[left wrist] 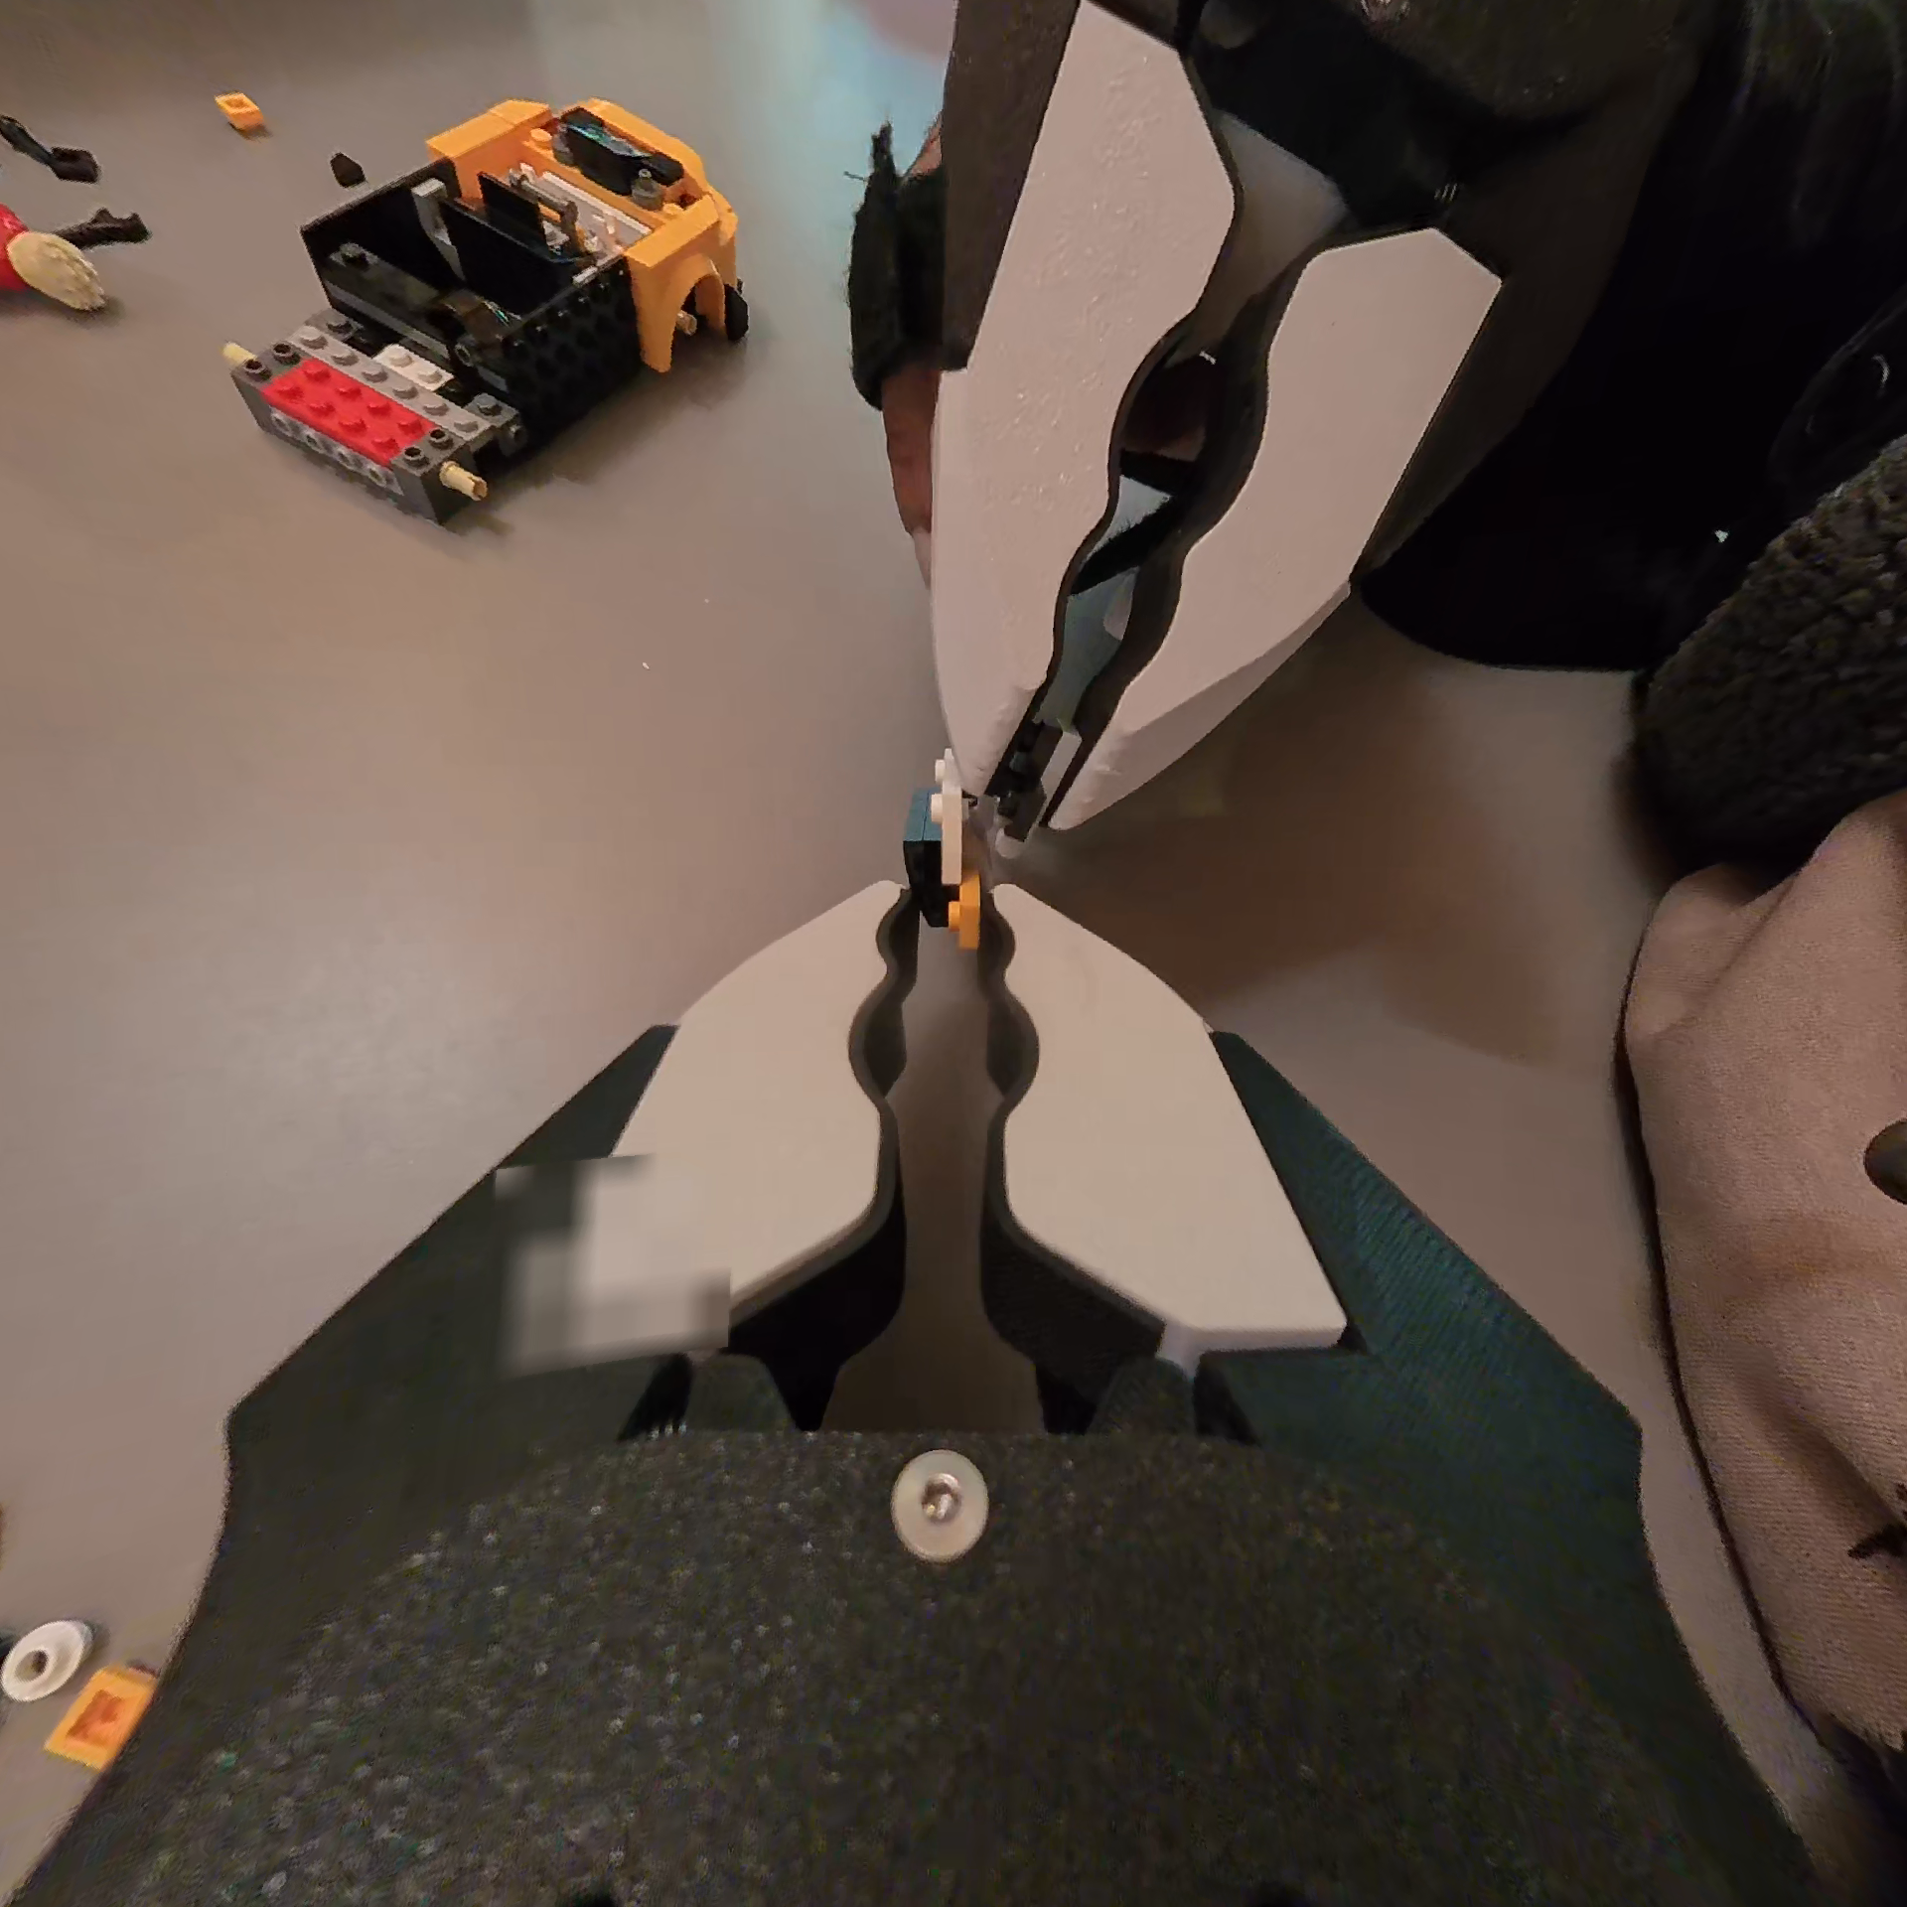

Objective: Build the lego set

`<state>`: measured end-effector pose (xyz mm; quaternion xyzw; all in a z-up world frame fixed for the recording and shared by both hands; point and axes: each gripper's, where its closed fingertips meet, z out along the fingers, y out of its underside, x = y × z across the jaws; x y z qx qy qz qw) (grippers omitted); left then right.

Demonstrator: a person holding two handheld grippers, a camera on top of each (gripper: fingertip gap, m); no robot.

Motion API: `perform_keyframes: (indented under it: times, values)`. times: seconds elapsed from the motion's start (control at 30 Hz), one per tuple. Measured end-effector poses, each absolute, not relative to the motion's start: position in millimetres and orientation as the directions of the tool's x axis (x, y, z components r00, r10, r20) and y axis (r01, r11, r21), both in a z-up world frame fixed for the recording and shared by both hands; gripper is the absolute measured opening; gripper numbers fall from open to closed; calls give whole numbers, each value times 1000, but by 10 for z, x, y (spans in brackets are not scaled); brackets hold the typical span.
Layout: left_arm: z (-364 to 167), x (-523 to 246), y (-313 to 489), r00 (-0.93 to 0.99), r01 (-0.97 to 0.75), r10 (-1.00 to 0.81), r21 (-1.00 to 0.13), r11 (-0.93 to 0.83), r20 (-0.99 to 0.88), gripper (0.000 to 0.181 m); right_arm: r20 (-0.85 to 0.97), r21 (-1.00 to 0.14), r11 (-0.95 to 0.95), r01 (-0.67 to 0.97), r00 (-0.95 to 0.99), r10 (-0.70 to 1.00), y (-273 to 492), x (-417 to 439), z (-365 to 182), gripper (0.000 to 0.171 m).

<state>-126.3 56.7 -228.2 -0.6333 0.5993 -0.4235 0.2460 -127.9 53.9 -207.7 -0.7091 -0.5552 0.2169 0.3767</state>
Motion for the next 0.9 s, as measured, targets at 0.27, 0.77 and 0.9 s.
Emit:
perform_keyframes:
  times: [0.27, 0.77, 0.9]
  values:
    - [-2257, -1248, 534, -83, -536, -954, -820, -201, 289, 10, 117, -772, -108, 626, 308, 944, 570, -1262, -2057, 9]
    - [-2168, -1241, 482, -135, -482, -887, -811, -330, 441, 10, 49, -796, -151, 586, 311, 949, 546, -1277, -1974, 10]
    - [-2178, -1239, 423, -156, -496, -875, -803, -332, 458, 10, 10, -750, -175, 638, 275, 961, 488, -1259, -2003, 10]
